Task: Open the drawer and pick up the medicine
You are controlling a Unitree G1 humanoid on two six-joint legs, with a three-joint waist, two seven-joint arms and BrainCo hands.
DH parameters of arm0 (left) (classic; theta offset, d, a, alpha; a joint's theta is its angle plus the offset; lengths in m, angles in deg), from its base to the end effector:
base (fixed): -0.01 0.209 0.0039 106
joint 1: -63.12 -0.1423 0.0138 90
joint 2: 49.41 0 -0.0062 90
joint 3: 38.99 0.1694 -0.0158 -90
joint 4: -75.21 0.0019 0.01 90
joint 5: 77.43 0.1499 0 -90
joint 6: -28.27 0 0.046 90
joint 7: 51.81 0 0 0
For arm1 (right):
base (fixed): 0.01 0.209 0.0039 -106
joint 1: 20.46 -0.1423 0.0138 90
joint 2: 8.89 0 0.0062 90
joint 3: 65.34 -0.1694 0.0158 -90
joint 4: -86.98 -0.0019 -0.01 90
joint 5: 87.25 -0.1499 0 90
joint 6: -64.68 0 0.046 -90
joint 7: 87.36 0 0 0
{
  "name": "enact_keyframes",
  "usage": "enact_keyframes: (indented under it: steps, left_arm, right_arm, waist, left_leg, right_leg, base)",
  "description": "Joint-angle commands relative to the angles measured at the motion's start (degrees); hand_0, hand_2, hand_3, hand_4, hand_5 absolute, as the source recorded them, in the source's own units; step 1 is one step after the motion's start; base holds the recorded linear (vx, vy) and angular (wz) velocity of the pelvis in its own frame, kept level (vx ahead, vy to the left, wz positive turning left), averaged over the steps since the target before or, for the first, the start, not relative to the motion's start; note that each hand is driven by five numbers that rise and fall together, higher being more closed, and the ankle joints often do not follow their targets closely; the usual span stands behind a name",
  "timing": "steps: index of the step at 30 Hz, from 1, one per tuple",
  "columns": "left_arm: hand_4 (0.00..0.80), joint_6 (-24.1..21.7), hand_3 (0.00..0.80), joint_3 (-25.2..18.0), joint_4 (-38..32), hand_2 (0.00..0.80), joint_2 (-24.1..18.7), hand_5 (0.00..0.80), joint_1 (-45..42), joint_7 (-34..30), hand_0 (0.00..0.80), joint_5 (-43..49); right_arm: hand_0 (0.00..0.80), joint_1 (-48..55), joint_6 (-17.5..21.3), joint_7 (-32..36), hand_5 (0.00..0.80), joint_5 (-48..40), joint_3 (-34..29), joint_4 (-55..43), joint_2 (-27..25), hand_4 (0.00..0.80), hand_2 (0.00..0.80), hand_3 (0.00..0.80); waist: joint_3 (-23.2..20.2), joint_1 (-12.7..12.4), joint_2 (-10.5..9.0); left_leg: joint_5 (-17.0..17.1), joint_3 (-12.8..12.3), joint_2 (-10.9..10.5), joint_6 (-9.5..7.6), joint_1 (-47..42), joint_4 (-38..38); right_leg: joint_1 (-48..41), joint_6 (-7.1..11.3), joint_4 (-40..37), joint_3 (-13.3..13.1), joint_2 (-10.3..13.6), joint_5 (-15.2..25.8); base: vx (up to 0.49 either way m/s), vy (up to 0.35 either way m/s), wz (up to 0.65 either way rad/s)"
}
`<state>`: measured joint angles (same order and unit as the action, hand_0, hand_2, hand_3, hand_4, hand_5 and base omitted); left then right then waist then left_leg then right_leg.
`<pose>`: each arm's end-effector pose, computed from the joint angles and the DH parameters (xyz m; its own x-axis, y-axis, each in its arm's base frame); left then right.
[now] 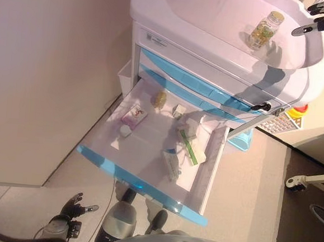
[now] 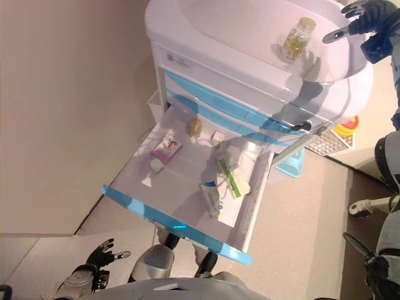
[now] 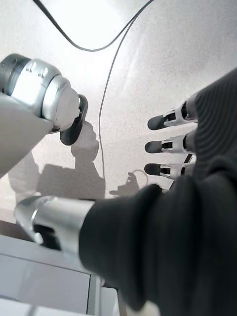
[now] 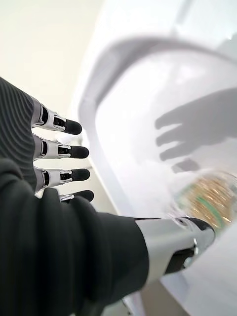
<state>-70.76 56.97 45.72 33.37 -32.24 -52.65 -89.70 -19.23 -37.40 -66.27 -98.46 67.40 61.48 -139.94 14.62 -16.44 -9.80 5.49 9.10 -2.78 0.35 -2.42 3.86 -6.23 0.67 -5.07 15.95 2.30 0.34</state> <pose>0.0797 0.2758 -0.0873 0.5452 0.2815 -0.7896 -0.0721 0.9542 0.2904 0.3182 -0.3093 0.3535 0.9738 -0.2269 -0.0164 0.1351 0.6348 -0.7607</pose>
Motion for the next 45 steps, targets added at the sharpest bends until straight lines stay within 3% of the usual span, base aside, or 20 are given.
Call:
enact_keyframes:
  steps: [1, 5, 8, 12, 14, 17, 20, 25, 29, 37, 41, 45]
  left_arm:
    - [0.0, -1.6, 0.0, 2.1, 3.0, 0.0, -0.9, 0.0, -3.4, -0.7, 0.0, 1.4]
    - [0.0, -2.0, 0.0, 3.2, 4.5, 0.0, 0.0, 0.0, -2.9, -1.5, 0.0, 2.5]
    - [0.0, -1.8, 0.0, 4.0, 5.0, 0.0, 1.2, 0.0, -2.5, -2.1, 0.0, 3.7]
    - [0.0, -1.0, 0.0, 5.2, 5.1, 0.0, 2.2, 0.0, -1.7, -2.5, 0.0, 4.6]
    - [0.0, -0.7, 0.0, 5.4, 5.1, 0.0, 2.2, 0.0, -1.4, -3.2, 0.0, 5.6]
    - [0.0, -0.3, 0.0, 5.6, 4.9, 0.0, 2.3, 0.0, -1.0, -4.0, 0.0, 6.6]
    - [0.0, 0.0, 0.0, 6.7, 4.5, 0.0, 2.3, 0.0, 0.1, -4.5, 0.0, 6.2]
    - [0.0, -0.3, 0.0, 8.4, 4.1, 0.0, 3.2, 0.0, 3.8, -4.1, 0.0, 2.0]
    - [0.0, -1.1, 0.0, 9.1, 1.4, 0.0, 4.3, 0.0, 6.3, -2.8, 0.0, -0.5]
    - [0.0, -4.6, 0.0, 14.0, -8.6, 0.0, 2.9, 0.0, 9.4, -0.2, 0.0, 3.8]
    - [0.0, -4.5, 0.0, 15.6, -14.4, 0.0, 1.2, 0.0, 11.8, -1.6, 0.0, 0.2]
    - [0.0, -3.9, 0.0, 16.6, -20.6, 0.0, -2.1, 0.0, 13.7, -2.4, 0.0, -0.4]
  right_arm:
    - [0.0, -9.1, 3.5, -5.9, 0.0, -4.9, 6.5, -0.5, -5.7, 0.0, 0.0, 0.0]
    - [0.0, -8.3, 6.9, -17.7, 0.0, -12.1, 1.8, -3.5, -7.8, 0.0, 0.0, 0.0]
    - [0.0, -2.0, 8.8, -26.1, 0.0, -17.8, -7.1, -8.9, -10.2, 0.0, 0.0, 0.0]
    - [0.0, 13.9, 12.5, -30.9, 0.0, -22.0, -22.4, -16.7, -10.6, 0.0, 0.0, 0.0]
    - [0.0, 29.3, 14.6, -31.7, 0.0, -20.8, -34.6, -22.6, -8.5, 0.0, 0.0, 0.0]
    - [0.0, 47.5, 15.7, -33.1, 0.0, -17.5, -45.5, -30.9, -2.6, 0.0, 0.0, 0.0]
    - [0.0, 60.7, 17.9, -35.3, 0.0, -14.3, -51.1, -37.8, 5.6, 0.0, 0.0, 0.0]
    - [0.0, 68.8, 20.0, -37.3, 0.0, -15.0, -50.6, -42.5, 16.3, 0.0, 0.0, 0.0]
    - [0.0, 73.3, 21.4, -39.7, 0.0, -10.1, -48.3, -42.9, 21.8, 0.0, 0.0, 0.0]
    - [0.0, 78.5, 22.5, -42.9, 0.0, 0.3, -40.4, -38.2, 24.3, 0.0, 0.0, 0.0]
    - [0.0, 78.9, 23.9, -44.1, 0.0, 3.3, -36.4, -32.8, 24.9, 0.0, 0.0, 0.0]
    - [0.0, 80.4, 23.4, -44.0, 0.0, 5.5, -33.4, -27.4, 25.1, 0.0, 0.0, 0.0]
  waist:
    - [-7.1, 2.2, 0.06]
    - [-8.1, 4.4, 1.23]
    - [-8.6, 6.3, 2.49]
    - [-8.7, 8.6, 3.96]
    - [-8.7, 10.0, 4.58]
    - [-7.8, 12.2, 5.79]
    - [-5.8, 14.5, 7.01]
    - [-1.0, 18.0, 8.65]
    - [3.4, 20.0, 9.52]
    - [11.8, 22.1, 10.89]
    - [15.2, 22.3, 11.46]
    - [15.2, 22.7, 12.43]
  left_leg:
    - [-5.3, -0.4, -2.6, -1.05, -0.9, 0.9]
    - [-6.0, -1.8, -2.9, -1.33, -2.0, 0.8]
    - [-6.8, -2.9, -3.0, -1.48, -2.6, 0.5]
    - [-7.6, -4.4, -3.0, -1.66, -3.2, 0.4]
    - [-7.4, -5.1, -3.0, -1.88, -2.8, 0.2]
    - [-7.8, -6.2, -2.9, -2.51, -2.7, 0.1]
    - [-8.4, -7.5, -2.7, -3.21, -2.5, -0.1]
    - [-8.8, -10.4, -2.5, -4.06, -0.4, -1.1]
    - [-8.5, -12.9, -2.2, -4.34, 2.4, -2.4]
    - [-9.2, -16.5, -1.7, -4.47, 11.4, -11.5]
    - [-10.9, -16.8, -1.7, -4.57, 16.3, -18.0]
    - [-12.0, -16.6, -1.9, -4.57, 20.9, -22.2]
  right_leg:
    - [0.0, 2.23, 5.5, -1.0, -0.8, -1.8]
    - [0.1, 2.63, 5.3, -3.4, -0.8, -1.4]
    - [0.4, 2.97, 5.1, -5.5, -0.8, -1.1]
    - [0.8, 3.2, 5.1, -7.6, -0.8, -1.1]
    - [1.9, 3.37, 5.4, -8.8, -0.8, -0.6]
    - [3.2, 3.61, 6.4, -10.8, -0.6, -0.7]
    - [5.3, 3.94, 8.3, -12.9, -0.4, -1.1]
    - [10.2, 4.11, 11.5, -15.6, -0.2, -0.9]
    - [13.5, 3.93, 13.6, -16.4, -0.5, -0.9]
    - [20.5, 2.45, 19.5, -17.2, -1.1, -1.8]
    - [24.4, 1.2, 24.1, -16.0, -0.8, -3.0]
    - [29.0, 0.14, 28.2, -15.0, -0.8, -4.6]
  base:
    - [-0.073, 0.032, -0.21]
    - [-0.068, 0.035, -0.26]
    - [-0.061, 0.028, -0.32]
    - [-0.056, 0.003, -0.29]
    - [-0.073, -0.001, -0.29]
    - [-0.029, -0.022, -0.29]
    - [-0.084, -0.01, -0.5]
    - [-0.154, 0.021, -0.44]
    - [-0.164, 0.026, -0.31]
    - [-0.107, 0.031, -0.16]
    - [-0.058, 0.038, -0.05]
    - [0.024, 0.082, 0.0]
